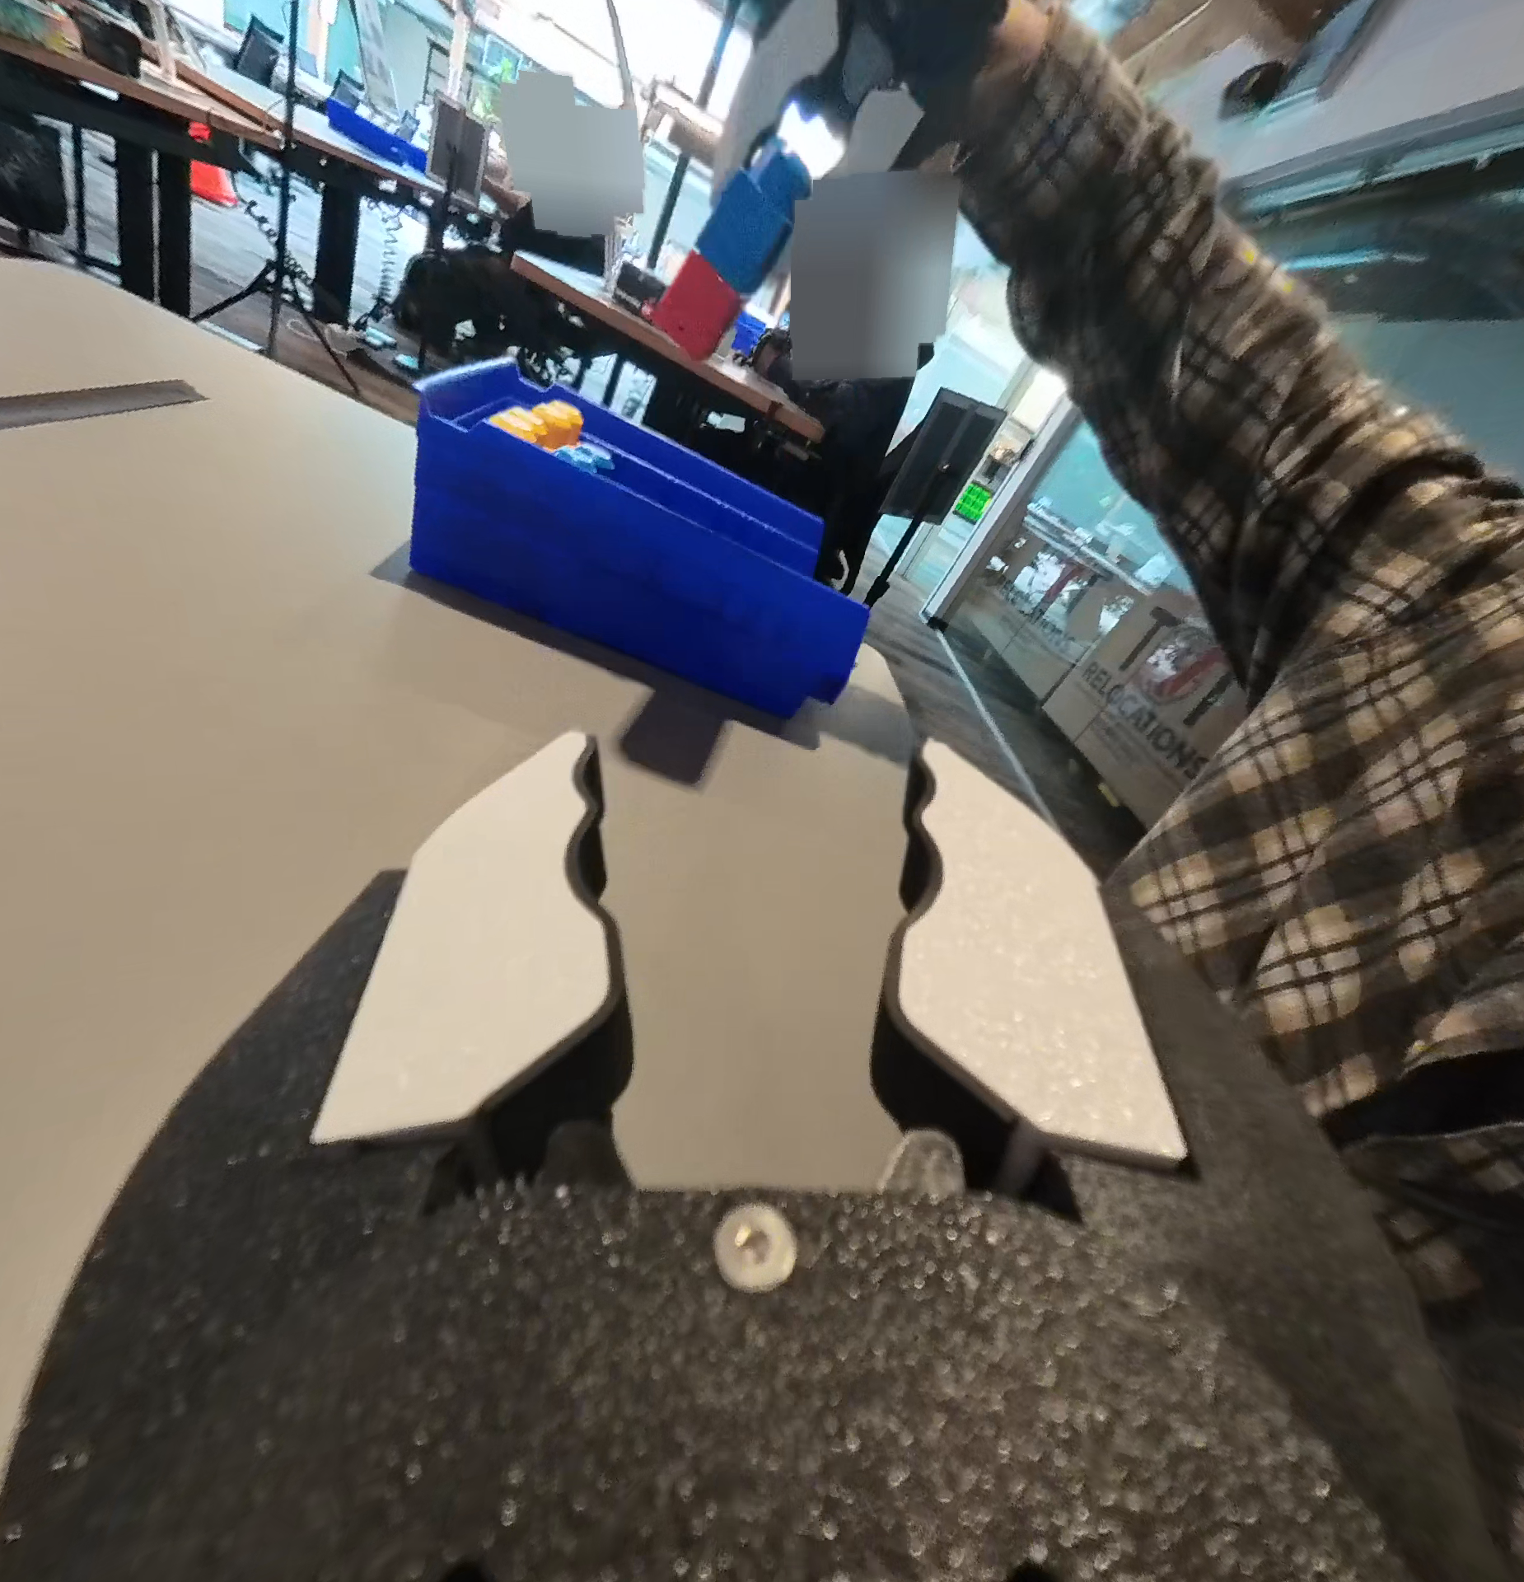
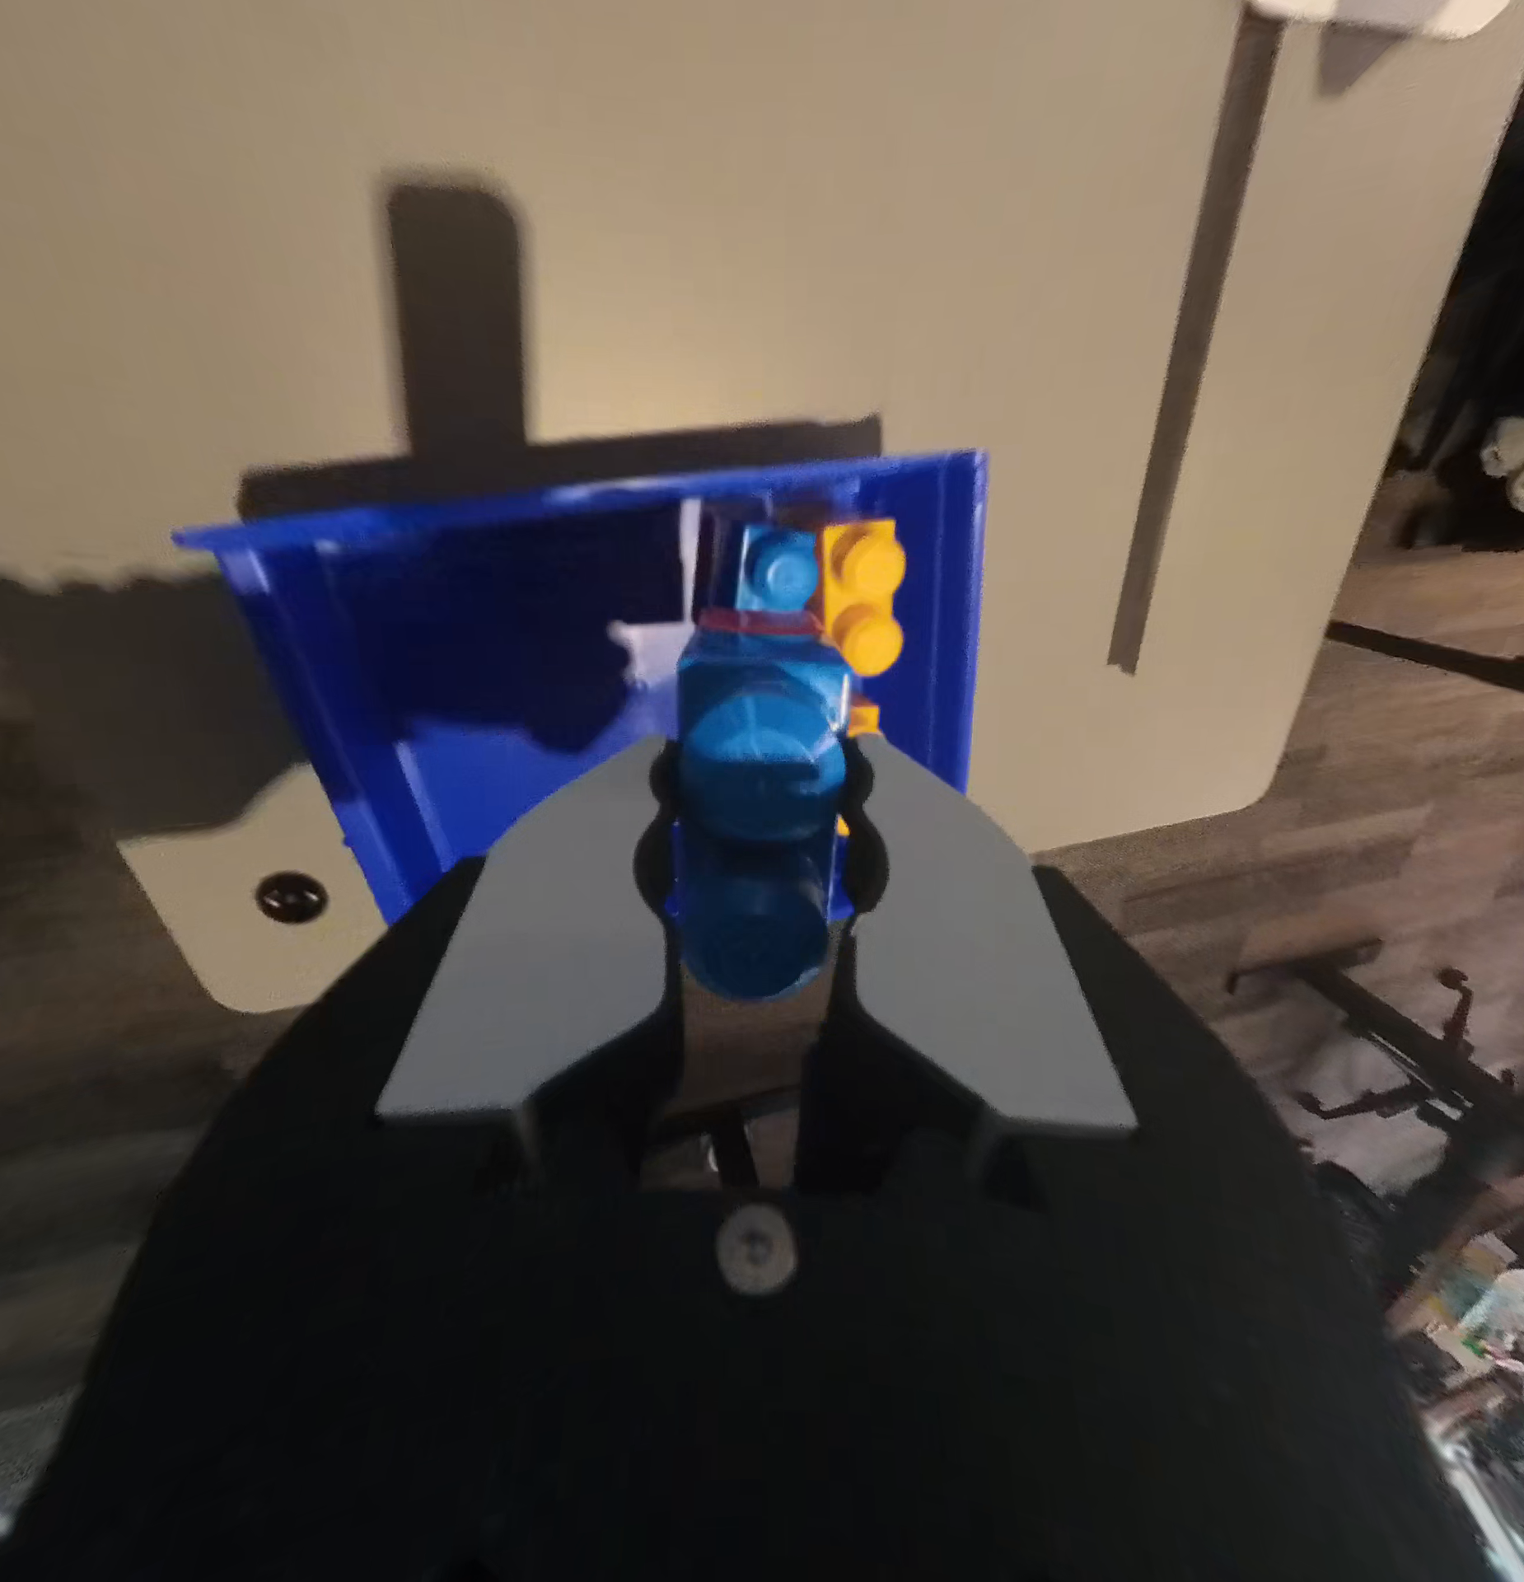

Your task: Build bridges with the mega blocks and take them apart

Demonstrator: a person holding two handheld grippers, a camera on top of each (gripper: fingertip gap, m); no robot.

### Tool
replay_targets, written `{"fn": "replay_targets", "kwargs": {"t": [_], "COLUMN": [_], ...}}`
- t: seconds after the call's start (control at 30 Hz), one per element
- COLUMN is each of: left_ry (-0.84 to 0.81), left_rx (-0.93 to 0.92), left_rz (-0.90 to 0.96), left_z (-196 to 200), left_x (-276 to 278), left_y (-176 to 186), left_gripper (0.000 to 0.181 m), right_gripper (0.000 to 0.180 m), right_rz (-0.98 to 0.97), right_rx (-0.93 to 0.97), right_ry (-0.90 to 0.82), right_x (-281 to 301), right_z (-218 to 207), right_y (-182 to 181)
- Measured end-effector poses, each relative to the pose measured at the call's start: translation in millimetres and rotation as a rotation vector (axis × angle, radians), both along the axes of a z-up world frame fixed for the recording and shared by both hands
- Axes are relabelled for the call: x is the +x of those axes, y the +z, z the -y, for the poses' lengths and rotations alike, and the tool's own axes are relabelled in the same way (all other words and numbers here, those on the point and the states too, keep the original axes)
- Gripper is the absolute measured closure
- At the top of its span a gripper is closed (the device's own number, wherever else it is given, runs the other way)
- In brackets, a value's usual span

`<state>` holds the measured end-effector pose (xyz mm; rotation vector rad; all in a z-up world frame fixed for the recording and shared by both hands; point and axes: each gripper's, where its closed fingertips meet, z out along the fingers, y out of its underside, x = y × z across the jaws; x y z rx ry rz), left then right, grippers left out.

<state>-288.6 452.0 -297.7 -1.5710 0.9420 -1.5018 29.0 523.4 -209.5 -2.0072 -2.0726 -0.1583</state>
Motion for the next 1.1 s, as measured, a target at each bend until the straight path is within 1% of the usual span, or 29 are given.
{"fn": "replay_targets", "kwargs": {"t": [0.07,0.27,0.37,0.5,0.8,0.97,1.0,1.07,1.1], "left_ry": [0.004,0.005,0.0,-0.012,-0.037,-0.053,-0.054,-0.052,-0.051], "left_rx": [0.009,0.012,0.012,0.008,-0.001,0.0,-0.002,-0.006,-0.007], "left_rz": [-0.014,-0.046,-0.062,-0.076,-0.097,-0.1,-0.1,-0.094,-0.09], "left_z": [-0.1,0.5,0.7,1.7,5.0,7.9,7.9,7.5,7.1], "left_x": [2.3,7.9,9.5,11.4,14.8,17.5,17.7,17.4,17.0], "left_y": [-4.5,-15.7,-20.2,-24.9,-30.0,-31.0,-31.3,-30.6,-30.0], "left_gripper": [0.116,0.12,0.122,0.123,0.124,0.124,0.124,0.124,0.124], "right_gripper": [0.144,0.144,0.144,0.143,0.143,0.142,0.138,0.122,0.118], "right_rz": [-0.006,0.008,0.005,0.002,-0.036,-0.075,-0.078,-0.092,-0.089], "right_rx": [-0.021,-0.11,-0.131,-0.156,-0.215,-0.189,-0.168,-0.144,-0.14], "right_ry": [0.009,-0.04,-0.05,-0.052,-0.028,-0.034,-0.035,-0.049,-0.056], "right_x": [17.6,56.6,67.6,74.0,73.7,73.1,73.2,71.8,72.4], "right_z": [3.4,-2.2,-8.7,-17.7,-30.1,-34.9,-36.8,-38.0,-36.6], "right_y": [-23.1,-89.4,-112.8,-134.9,-168.9,-169.2,-167.2,-160.2,-155.6]}}
